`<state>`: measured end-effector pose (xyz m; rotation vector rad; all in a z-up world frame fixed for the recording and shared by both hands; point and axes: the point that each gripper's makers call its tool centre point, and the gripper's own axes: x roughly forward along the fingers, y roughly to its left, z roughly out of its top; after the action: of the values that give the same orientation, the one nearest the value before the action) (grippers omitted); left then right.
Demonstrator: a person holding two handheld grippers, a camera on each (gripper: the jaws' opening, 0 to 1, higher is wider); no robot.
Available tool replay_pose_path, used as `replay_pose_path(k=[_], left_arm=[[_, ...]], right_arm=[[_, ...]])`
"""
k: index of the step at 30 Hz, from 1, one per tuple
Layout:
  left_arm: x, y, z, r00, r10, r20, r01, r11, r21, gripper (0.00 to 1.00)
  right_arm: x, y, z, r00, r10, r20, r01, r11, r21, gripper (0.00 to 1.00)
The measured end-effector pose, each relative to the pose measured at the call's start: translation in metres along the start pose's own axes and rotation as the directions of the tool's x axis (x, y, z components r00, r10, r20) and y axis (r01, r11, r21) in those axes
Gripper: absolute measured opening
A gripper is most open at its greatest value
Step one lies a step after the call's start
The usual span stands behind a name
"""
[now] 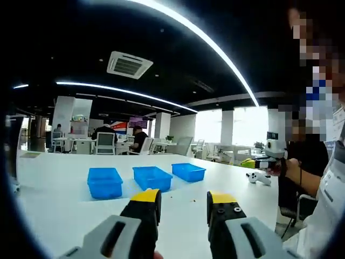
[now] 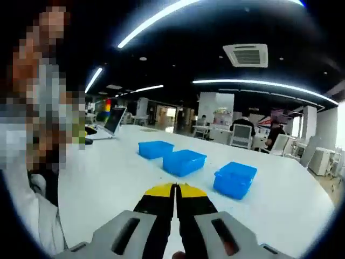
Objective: Pick up the resistors one by one and place each resistor into its matching bin, sorting the parts by color and model until every resistor is separated into the correct bin for its type
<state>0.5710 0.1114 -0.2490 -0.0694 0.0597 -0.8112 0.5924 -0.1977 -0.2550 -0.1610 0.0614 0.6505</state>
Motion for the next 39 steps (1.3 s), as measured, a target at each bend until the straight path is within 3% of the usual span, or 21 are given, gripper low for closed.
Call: replay_pose_path(k=[6,13,18,28,32,39], left_arm=[[0.000,0.003,0.000,1.000,0.003,-0.002,-0.003,1.000,0.001,0.36],[-0.001,0.003,0.000,1.000,0.005,-0.002,-0.004,1.000,0.006,0.35],[0.000,0.003,0.001,1.000,0.006,-0.001,-0.006,1.000,0.005,0.35],[0.001,0.004,0.000,1.000,0.005,-0.001,-0.005,1.000,0.003,0.35],[0.000,0.004,0.000,1.000,0.007,0.000,-0.007,1.000,0.004,0.35],[-0.001,0.004,0.000,1.000,0.008,0.001,-0.008,1.000,0.004,0.35]], right_arm=[[-0.006,0.011,-0.008,1.000,-0.015,0.026,0.014,0.999,0.053,0.05],[-0.002,-0.006,-0.001,0.998,-0.046,0.050,0.039,0.991,0.126,0.05],[0.015,-0.011,0.011,0.998,-0.031,0.062,0.020,0.985,0.170,0.05],[0.080,-0.044,0.018,0.999,-0.035,-0.014,0.037,0.994,0.107,0.05],[0.113,-0.071,0.017,0.998,-0.054,-0.034,0.059,0.987,0.152,0.05],[0.161,-0.124,-0.003,0.983,-0.130,-0.133,0.146,0.983,0.113,0.05]])
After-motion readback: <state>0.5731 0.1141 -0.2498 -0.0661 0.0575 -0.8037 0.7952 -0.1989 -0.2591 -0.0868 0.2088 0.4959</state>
